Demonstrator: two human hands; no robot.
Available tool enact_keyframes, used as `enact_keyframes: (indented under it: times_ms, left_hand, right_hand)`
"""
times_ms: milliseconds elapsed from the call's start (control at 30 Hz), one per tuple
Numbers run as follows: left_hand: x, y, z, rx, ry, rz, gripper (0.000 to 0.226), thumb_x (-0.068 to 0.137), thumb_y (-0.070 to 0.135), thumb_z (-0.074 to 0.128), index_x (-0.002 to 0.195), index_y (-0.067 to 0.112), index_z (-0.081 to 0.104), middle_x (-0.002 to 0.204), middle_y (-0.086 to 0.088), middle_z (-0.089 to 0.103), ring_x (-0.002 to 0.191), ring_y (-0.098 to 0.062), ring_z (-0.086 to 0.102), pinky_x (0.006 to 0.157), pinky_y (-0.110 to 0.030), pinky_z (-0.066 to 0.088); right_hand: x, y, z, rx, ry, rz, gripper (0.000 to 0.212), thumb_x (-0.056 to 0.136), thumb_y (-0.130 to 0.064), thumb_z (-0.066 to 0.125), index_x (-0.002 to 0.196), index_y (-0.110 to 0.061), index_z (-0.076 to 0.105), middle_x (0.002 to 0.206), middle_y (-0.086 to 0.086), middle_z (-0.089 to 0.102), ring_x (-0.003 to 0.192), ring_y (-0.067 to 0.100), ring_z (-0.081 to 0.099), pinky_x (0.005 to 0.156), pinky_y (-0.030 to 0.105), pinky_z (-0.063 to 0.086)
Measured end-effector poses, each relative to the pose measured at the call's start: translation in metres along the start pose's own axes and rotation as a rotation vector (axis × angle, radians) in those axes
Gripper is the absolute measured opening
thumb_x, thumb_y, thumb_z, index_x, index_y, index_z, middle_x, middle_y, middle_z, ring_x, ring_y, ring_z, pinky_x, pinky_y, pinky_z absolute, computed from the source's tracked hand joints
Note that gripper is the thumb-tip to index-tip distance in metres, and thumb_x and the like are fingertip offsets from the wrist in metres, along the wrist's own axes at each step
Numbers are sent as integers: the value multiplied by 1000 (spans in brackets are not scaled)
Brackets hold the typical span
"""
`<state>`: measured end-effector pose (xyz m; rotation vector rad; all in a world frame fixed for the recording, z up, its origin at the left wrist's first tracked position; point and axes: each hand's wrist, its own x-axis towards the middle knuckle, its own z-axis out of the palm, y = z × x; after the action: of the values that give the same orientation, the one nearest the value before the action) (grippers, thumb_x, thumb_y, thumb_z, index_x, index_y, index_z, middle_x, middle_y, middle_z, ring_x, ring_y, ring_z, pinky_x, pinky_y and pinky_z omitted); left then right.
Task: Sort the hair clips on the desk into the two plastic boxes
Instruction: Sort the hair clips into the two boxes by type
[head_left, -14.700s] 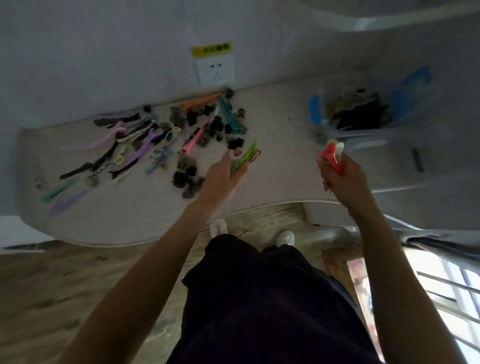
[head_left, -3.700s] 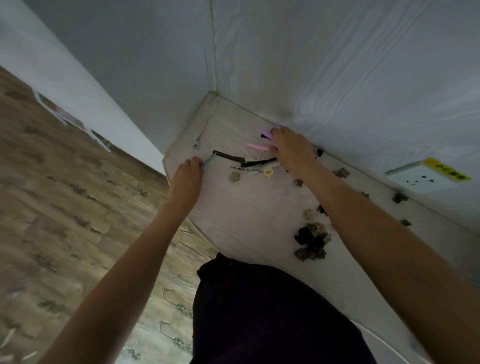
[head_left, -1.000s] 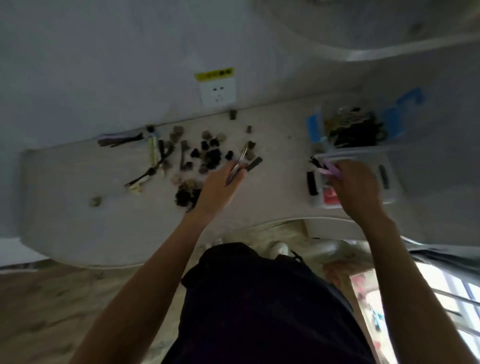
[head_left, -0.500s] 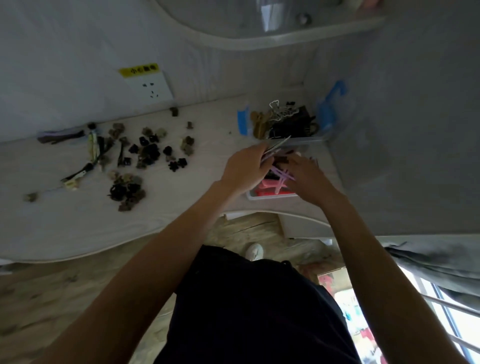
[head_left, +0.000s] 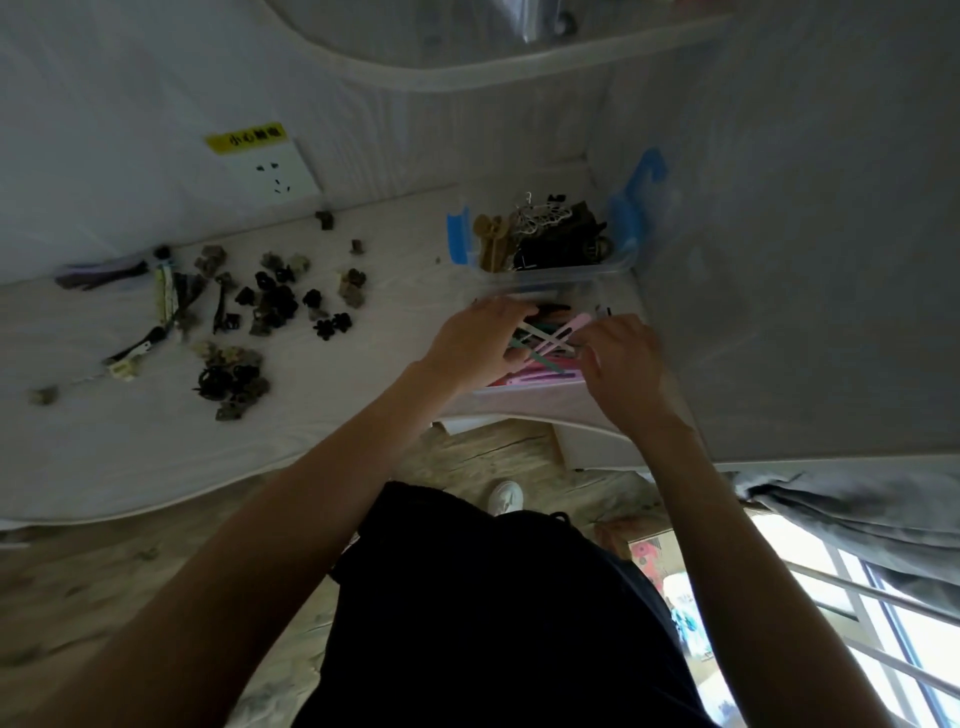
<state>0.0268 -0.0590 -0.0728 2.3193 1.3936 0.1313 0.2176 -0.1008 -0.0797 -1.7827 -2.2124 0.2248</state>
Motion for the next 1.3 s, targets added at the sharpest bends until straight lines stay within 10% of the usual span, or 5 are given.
enact_keyframes:
  times_ms: [267,667,900,1133,1300]
  left_hand:
    - [-40,-42,15,80,259,-22,34,85,39,54,111,19,62,127,-2,57,124,-27,46,100,-42,36]
    - [-54,-59,5,-187,392,-57,32,93,33,46,117,18,59,125,-2,59,117,-18,51,100,-29,38]
    - [-142,-149,-28,-232,721,-504,22,93,17,48,110,13,63,110,-5,66,100,-20,58,83,-30,46]
    - [-244,-281,-44,-111,539,-937,40,80,8,58,120,9,55,119,-20,58,108,-40,52,93,-45,41]
    - [-254,-335,-56,-173,424,-911,41,81,6,55,122,6,56,122,-22,57,112,-39,51,98,-42,37]
  right_hand:
    - [38,-10,15,-88,-406,-117,38,86,-21,57,124,-21,55,125,12,59,113,33,53,91,41,41]
    - [38,-49,10,146,-121,-142,20,87,-10,48,95,-9,66,104,10,67,96,29,59,84,37,44]
    - [68,-160,47,292,-163,-388,22,85,-11,47,96,-13,65,103,5,66,99,25,56,85,35,41]
    - [120,-275,123,228,-409,-547,29,88,-9,50,116,-12,59,126,9,56,121,29,44,101,40,35]
    - [162,-342,158,156,-440,-569,31,87,1,49,115,-7,60,122,14,59,113,33,51,94,40,41]
